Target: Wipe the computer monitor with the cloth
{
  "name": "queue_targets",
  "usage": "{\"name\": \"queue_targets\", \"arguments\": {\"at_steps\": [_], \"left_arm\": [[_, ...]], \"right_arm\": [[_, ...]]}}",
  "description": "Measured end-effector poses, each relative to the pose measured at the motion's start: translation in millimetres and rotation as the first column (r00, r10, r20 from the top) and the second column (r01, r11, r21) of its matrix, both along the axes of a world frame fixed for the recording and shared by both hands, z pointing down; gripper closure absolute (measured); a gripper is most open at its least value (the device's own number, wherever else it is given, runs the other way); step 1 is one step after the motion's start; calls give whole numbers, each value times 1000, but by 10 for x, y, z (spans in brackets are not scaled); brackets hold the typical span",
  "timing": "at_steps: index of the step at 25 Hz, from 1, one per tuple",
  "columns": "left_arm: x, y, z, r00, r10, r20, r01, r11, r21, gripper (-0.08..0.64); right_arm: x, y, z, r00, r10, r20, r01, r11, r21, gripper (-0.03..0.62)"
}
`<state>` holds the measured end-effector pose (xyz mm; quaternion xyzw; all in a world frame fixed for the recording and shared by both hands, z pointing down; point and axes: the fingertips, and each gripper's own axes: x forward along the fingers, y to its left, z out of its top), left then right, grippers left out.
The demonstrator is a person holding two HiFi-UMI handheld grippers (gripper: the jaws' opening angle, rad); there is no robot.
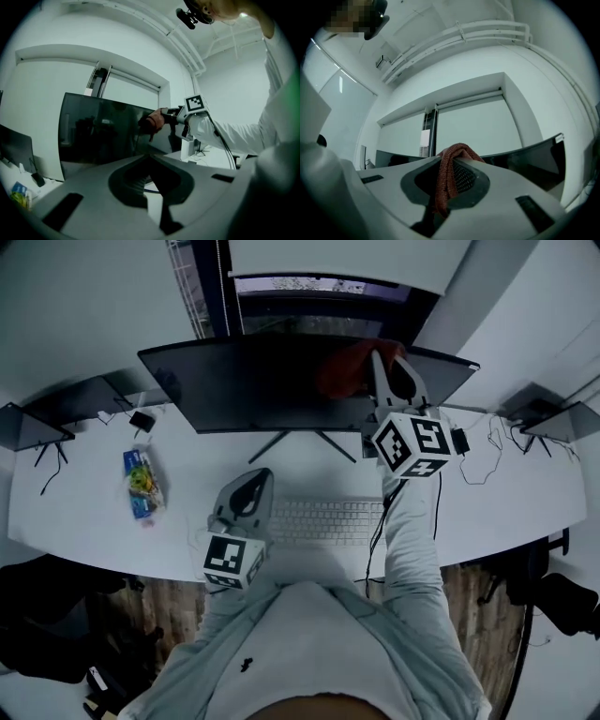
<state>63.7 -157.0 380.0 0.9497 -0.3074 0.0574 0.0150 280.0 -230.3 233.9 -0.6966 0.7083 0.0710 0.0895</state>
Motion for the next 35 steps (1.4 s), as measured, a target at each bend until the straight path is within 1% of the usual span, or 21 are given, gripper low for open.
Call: {"name": "queue_targets", "arguments": {"at_steps": [4,7,16,25,28,35], "left_arm": [[219,51,6,999,42,-2,-42,999,-3,540],[330,66,30,998,61,-1,-61,998,-5,540],[428,27,2,998,65,4,-65,998,1,540],[423,-11,5,999,51,9,-51,999,6,540],[440,-18,-1,999,52,9,-52,999,7,540],[463,-2,24,998,59,16,-59,998,5,540]], "right_arm": [[545,222,-9,997,74,15,-74,997,-5,554],[876,358,-3,991,131,16,-131,991,-9,554],[1552,652,4,966,258,8,-258,966,-20,554],[1946,820,-9,942,336,0,-336,942,-17,554],[2002,851,-1,937,350,-14,-350,937,-18,554],[2061,881,135,926,376,-13,-376,926,-24,554]]}}
